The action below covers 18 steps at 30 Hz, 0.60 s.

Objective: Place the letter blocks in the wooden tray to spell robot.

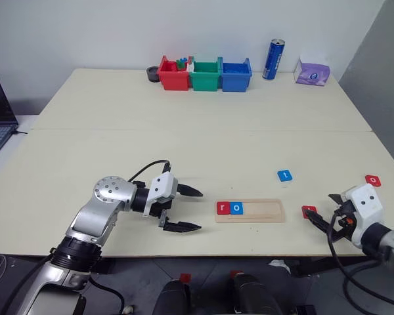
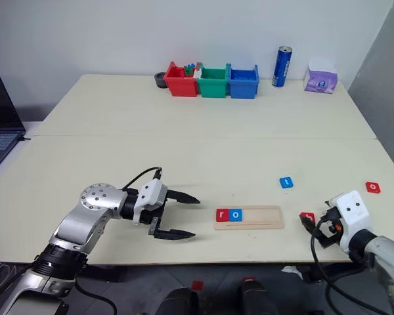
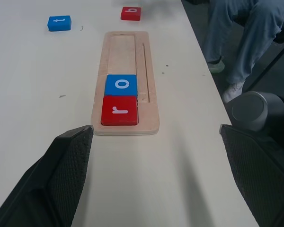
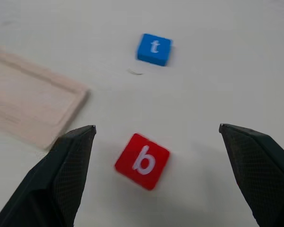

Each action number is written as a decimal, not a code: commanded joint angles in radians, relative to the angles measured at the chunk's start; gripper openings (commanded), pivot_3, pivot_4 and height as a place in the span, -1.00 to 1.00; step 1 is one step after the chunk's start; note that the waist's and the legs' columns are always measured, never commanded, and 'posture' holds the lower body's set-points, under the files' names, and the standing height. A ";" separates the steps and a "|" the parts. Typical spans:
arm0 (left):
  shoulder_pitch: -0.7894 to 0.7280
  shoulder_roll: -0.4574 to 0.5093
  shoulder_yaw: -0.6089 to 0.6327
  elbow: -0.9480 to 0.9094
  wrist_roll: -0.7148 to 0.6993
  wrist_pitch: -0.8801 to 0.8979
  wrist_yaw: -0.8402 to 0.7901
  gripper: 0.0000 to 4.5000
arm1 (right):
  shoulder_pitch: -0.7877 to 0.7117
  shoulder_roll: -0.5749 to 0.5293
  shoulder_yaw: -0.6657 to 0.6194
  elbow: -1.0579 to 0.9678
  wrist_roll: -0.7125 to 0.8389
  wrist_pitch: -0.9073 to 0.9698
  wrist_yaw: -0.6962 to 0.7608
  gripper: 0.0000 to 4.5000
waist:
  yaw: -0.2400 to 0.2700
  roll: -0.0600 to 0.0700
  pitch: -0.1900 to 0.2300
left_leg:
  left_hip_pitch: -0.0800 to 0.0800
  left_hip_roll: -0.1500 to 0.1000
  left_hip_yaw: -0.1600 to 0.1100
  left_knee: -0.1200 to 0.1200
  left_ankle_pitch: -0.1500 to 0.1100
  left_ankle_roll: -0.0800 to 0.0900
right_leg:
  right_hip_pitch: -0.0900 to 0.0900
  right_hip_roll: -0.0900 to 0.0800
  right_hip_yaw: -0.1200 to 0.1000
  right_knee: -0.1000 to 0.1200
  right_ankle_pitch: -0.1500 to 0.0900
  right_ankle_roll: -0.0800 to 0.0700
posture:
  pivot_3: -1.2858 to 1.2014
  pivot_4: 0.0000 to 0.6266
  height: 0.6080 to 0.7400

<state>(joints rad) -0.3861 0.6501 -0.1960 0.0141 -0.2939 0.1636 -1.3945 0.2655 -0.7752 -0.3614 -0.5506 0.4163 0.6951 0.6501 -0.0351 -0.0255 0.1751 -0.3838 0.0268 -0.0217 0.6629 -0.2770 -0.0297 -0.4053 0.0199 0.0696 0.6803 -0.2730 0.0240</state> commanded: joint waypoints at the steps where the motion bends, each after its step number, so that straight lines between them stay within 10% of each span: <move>1: -0.010 -0.006 -0.013 -0.008 0.001 -0.020 -0.004 1.00 | -0.007 -0.124 0.037 0.097 -0.041 -0.130 0.181 0.97 | 0.001 0.000 0.000 | 0.000 0.000 0.000 0.000 0.000 0.000 | 0.000 0.000 0.000 0.000 0.000 0.000 | 0.03 -0.52 1.00; 15: -0.001 -0.002 -0.016 -0.023 0.005 -0.019 0.006 1.00 | -0.280 -0.242 0.269 0.458 -0.135 -0.314 0.451 0.97 | 0.003 -0.002 0.001 | 0.000 0.000 -0.001 0.000 0.000 0.000 | 0.000 0.000 0.000 0.000 0.000 0.000 | 0.03 -0.52 1.00; 18: -0.001 -0.002 -0.015 -0.024 0.007 -0.019 0.012 1.00 | -0.314 -0.240 0.293 0.493 -0.136 -0.310 0.477 0.56 | 0.004 -0.002 0.001 | 0.000 0.000 0.000 0.000 0.000 0.000 | 0.000 0.000 0.000 0.000 0.000 0.000 | 0.03 -0.52 1.00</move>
<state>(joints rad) -0.3848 0.6424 -0.2139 0.0145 -0.2856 0.1522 -1.3855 -0.0282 -1.0000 -0.0681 -0.0611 0.2867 0.3979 1.1046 -0.0315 -0.0271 0.1763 -0.3841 0.0274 -0.0222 0.6634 -0.2770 -0.0298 -0.4051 0.0195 0.0693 0.6802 -0.2729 0.0239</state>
